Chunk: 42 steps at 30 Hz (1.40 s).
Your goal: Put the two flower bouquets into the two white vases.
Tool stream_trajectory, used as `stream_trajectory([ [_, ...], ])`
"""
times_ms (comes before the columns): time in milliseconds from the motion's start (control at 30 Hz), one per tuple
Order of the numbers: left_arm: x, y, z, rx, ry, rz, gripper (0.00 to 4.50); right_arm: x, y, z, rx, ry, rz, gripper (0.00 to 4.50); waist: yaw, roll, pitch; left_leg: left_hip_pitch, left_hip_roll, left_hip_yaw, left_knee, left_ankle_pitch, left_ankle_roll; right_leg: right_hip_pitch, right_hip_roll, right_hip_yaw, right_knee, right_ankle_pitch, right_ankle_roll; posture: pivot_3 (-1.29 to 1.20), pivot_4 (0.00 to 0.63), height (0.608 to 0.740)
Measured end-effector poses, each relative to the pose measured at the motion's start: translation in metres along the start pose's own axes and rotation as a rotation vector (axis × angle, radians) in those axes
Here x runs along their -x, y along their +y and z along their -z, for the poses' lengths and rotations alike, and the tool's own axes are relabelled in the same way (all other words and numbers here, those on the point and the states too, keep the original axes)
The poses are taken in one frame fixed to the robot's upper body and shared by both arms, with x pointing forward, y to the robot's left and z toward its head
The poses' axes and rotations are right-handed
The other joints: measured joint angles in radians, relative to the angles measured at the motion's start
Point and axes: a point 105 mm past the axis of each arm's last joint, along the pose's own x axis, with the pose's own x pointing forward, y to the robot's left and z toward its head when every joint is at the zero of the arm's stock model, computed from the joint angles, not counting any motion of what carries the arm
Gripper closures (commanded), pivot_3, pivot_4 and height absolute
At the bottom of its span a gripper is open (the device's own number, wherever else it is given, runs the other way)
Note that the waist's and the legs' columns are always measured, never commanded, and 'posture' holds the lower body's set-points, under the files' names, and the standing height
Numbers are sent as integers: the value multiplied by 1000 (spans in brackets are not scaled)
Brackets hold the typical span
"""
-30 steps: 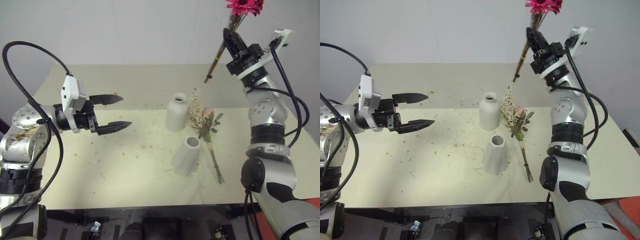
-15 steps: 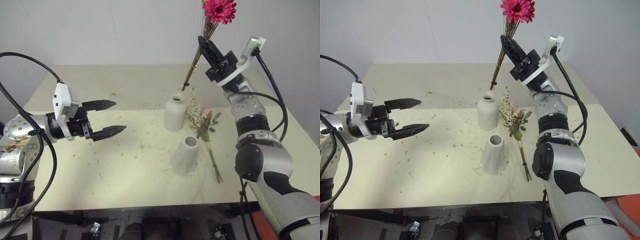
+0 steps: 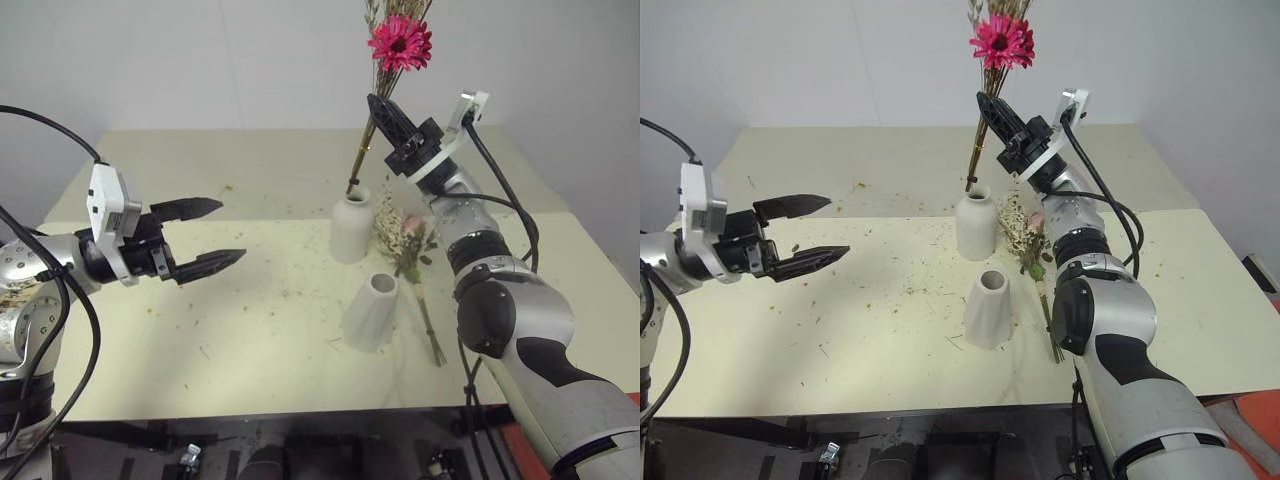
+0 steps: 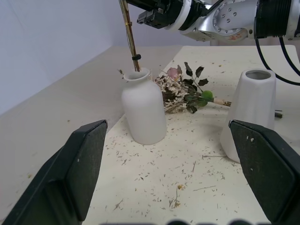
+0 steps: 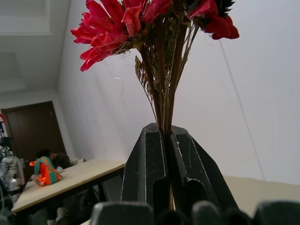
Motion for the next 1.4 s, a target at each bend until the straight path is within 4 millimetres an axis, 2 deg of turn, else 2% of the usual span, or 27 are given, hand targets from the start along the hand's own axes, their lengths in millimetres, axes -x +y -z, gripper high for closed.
stream_trajectory([
  [233, 1, 0, 0, -2, 10, -4, 0, 2, -3, 3, 51, 25, 25, 4467, -1, 0, 0, 0, 0, 0, 0, 0, 0, 0, 0, 0, 0, 0, 0, 0, 150, 740],
  [500, 1, -2, -1, 6, 10, 2, 0, 17, -10, 27, 77, 94, 81, 4467, -1, 0, 0, 0, 0, 0, 0, 0, 0, 0, 0, 0, 0, 0, 0, 0, 150, 740],
  [867, 1, -2, -2, 2, 14, 3, 0, 20, -15, 35, 129, 125, 145, 4467, -1, 0, 0, 0, 0, 0, 0, 0, 0, 0, 0, 0, 0, 0, 0, 0, 150, 740],
  [1000, 1, -2, -1, 2, 15, 3, 0, 30, -18, 47, 133, 159, 177, 4467, -1, 0, 0, 0, 0, 0, 0, 0, 0, 0, 0, 0, 0, 0, 0, 0, 150, 740],
  [1400, 2, -3, 0, 6, 18, 0, 0, 32, -14, 58, 174, 179, 172, 4467, -2, 0, 0, 0, 0, 0, 0, 0, 0, 0, 0, 0, 0, 0, 0, 0, 150, 740],
])
